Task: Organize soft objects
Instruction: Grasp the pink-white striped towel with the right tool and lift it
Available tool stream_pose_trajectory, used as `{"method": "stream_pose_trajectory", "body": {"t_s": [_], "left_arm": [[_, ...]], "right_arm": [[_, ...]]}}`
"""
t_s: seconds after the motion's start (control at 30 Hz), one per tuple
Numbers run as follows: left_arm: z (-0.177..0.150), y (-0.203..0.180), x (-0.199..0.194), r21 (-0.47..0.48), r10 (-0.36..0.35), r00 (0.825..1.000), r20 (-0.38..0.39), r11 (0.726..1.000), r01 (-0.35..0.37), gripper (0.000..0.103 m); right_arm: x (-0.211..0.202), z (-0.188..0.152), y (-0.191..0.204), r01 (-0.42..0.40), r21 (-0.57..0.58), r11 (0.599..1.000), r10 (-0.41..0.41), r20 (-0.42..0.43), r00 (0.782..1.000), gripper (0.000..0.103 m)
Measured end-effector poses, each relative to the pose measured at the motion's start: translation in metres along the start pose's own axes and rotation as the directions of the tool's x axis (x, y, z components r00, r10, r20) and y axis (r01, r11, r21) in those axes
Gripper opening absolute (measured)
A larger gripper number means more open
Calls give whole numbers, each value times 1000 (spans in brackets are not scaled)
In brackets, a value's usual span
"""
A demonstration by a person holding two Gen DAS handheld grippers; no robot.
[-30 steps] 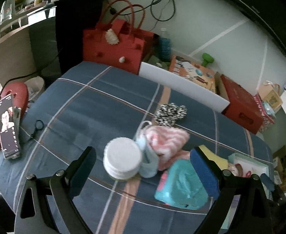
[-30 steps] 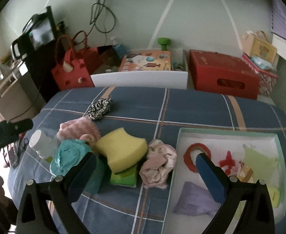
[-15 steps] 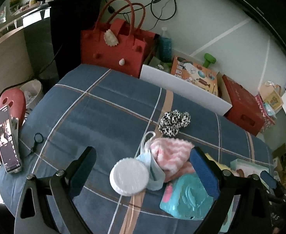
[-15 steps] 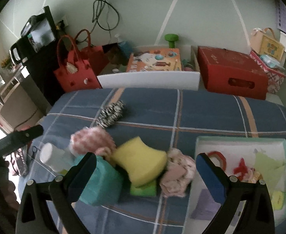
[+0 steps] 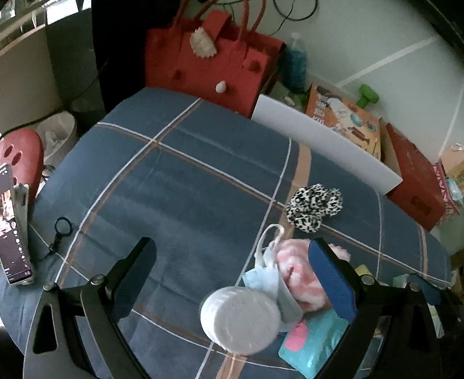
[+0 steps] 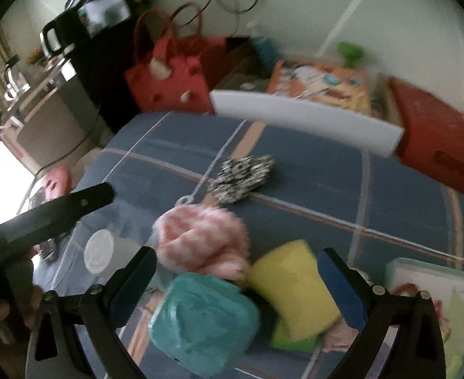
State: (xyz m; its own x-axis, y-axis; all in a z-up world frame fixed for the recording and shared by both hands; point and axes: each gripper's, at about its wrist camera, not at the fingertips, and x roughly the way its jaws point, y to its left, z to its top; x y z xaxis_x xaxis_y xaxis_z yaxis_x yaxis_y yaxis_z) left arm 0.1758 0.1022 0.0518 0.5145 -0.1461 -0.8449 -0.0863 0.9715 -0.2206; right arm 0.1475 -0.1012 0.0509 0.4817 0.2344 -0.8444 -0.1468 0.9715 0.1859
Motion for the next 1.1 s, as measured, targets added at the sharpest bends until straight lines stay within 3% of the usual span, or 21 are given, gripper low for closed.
{"method": "stream_pose_trajectory", "body": {"t_s": [0.13, 0.37, 0.6, 0.7, 0.93, 1.1], "left_arm": [[-1, 7, 16, -25, -22, 999, -45, 999, 21, 97], [-4, 18, 28, -57, -1, 997, -78, 998, -4, 97], [-3, 20, 35, -65, -6, 996, -90, 998, 0, 97], [-3, 18, 38, -62, -8, 995, -98, 998, 2, 97], [-4, 13, 41, -50, -14, 994, -106, 999, 9, 97], [-4, 11, 40, -46, -19, 994, -105, 999, 14, 97]], "right_arm": [[22, 9, -1, -56, 35, 998, 58, -66, 996, 103], [52, 16, 6, -74, 40, 996, 79, -146, 986, 101], [72, 15, 7, -93, 60, 994, 104, -203, 974, 88], [76, 15, 9, -102, 52, 993, 111, -212, 971, 81], [81, 13, 9, -149, 76, 986, 162, -209, 964, 46], [69, 10, 8, -158, 79, 984, 168, -149, 974, 34]]}}
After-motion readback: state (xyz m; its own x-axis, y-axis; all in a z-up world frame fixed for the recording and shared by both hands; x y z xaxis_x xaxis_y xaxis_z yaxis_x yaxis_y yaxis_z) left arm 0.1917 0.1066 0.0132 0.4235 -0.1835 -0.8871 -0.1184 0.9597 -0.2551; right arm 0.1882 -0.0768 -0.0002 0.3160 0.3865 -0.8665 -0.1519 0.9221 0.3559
